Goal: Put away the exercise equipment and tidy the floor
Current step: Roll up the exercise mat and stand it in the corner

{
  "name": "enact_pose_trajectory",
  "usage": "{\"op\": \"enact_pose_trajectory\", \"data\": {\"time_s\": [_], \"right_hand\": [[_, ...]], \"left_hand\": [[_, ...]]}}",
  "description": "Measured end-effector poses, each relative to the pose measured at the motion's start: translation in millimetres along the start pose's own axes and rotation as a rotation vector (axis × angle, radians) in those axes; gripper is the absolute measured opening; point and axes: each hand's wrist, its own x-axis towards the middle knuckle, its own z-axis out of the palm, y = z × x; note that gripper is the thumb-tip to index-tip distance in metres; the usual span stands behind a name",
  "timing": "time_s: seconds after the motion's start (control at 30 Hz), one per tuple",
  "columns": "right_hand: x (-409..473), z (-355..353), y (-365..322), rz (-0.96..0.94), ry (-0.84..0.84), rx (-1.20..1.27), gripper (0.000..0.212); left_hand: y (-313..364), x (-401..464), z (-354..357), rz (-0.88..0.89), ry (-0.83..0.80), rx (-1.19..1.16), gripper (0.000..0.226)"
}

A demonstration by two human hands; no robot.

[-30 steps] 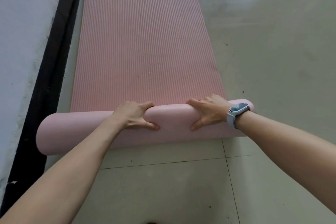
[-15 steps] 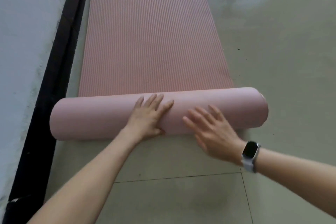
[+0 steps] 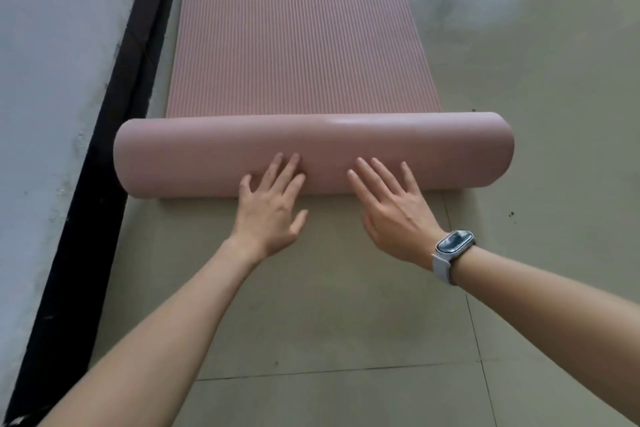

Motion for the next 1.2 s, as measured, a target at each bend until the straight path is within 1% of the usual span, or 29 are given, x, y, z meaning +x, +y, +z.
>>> {"op": "enact_pose_trajectory", "data": {"time_s": [0.03,0.1,0.17,0.2,0.27,0.37,0.4,0.5,0.57,0.6,0.67,0.73,0.77,0.83,0.9,0.93,0.97,1.03,1.07,1.1,1.13,1.2], "right_hand": [[0.2,3.3,-0.8,0.010,-0.065,0.024,0.057],[13.5,2.1,3.8,0.099,-0.222,0.076,0.060],[32.3,-4.1,10.4,0.124,-0.277,0.065,0.061],[40.2,-11.7,11.9,0.129,-0.299,0.078,0.062],[49.9,-26.4,14.8,0.138,-0.369,0.102,0.063],[51.3,-47.8,16.2,0.120,-0.567,0.109,0.063],[51.0,-52.3,16.5,0.111,-0.625,0.112,0.063],[51.7,-60.0,19.1,0.064,-0.763,0.093,0.060],[54.3,-60.9,22.1,0.017,-0.815,0.043,0.061],[57.6,-59.3,24.7,0.001,-0.814,0.026,0.063],[68.3,-55.0,31.5,-0.032,-0.745,0.011,0.065],[87.1,-50.9,44.3,-0.056,-0.618,0.005,0.067],[100.9,-50.8,53.6,-0.069,-0.552,0.003,0.067],[139.2,-53.2,77.7,-0.085,-0.436,0.018,0.064],[182.3,-56.7,100.9,-0.070,-0.347,0.062,0.059],[202.3,-59.3,109.0,-0.039,-0.312,0.091,0.057],[219.0,-59.7,114.4,0.004,-0.275,0.117,0.055],[233.8,-59.7,116.8,0.041,-0.138,0.129,0.054],[230.1,-57.3,114.6,0.002,-0.037,0.095,0.053],[222.3,-53.2,112.0,-0.063,0.051,0.065,0.051],[212.7,-47.6,110.3,-0.131,0.100,0.036,0.050],[197.2,-34.6,110.4,-0.210,0.025,-0.006,0.054]], "left_hand": [[-6.3,14.0,-10.7,-0.028,-0.008,-0.061,0.058],[-14.9,29.2,-28.8,-0.085,0.006,-0.169,0.054],[-18.1,26.2,-38.3,-0.130,0.021,-0.206,0.055],[-17.5,18.3,-42.9,-0.140,-0.011,-0.208,0.057],[-15.5,-2.0,-50.7,-0.165,-0.130,-0.216,0.062],[-19.3,-25.8,-65.9,-0.229,-0.384,-0.253,0.067],[-22.1,-27.6,-71.6,-0.245,-0.441,-0.263,0.068],[-29.2,-9.8,-87.0,-0.224,-0.509,-0.248,0.069],[-30.8,9.1,-86.9,-0.187,-0.541,-0.240,0.069],[-31.6,18.0,-85.5,-0.178,-0.568,-0.239,0.069],[-35.6,35.1,-81.1,-0.177,-0.596,-0.211,0.070],[-42.3,56.3,-78.1,-0.212,-0.540,-0.165,0.069],[-44.8,69.5,-78.3,-0.252,-0.471,-0.148,0.068],[-46.2,97.8,-75.9,-0.319,-0.246,-0.096,0.062],[-43.4,120.2,-68.6,-0.294,-0.009,-0.010,0.053],[-41.6,127.3,-61.8,-0.244,0.040,0.009,0.051],[-39.3,132.7,-55.1,-0.199,0.028,0.033,0.053],[-34.3,142.2,-43.9,-0.173,-0.094,0.045,0.064],[-32.7,150.1,-44.0,-0.190,-0.150,0.034,0.071],[-33.3,160.2,-44.4,-0.204,-0.166,0.033,0.076],[-35.2,171.5,-47.1,-0.215,-0.154,0.035,0.079],[-45.5,200.7,-57.7,-0.255,-0.136,0.013,0.074]]}}
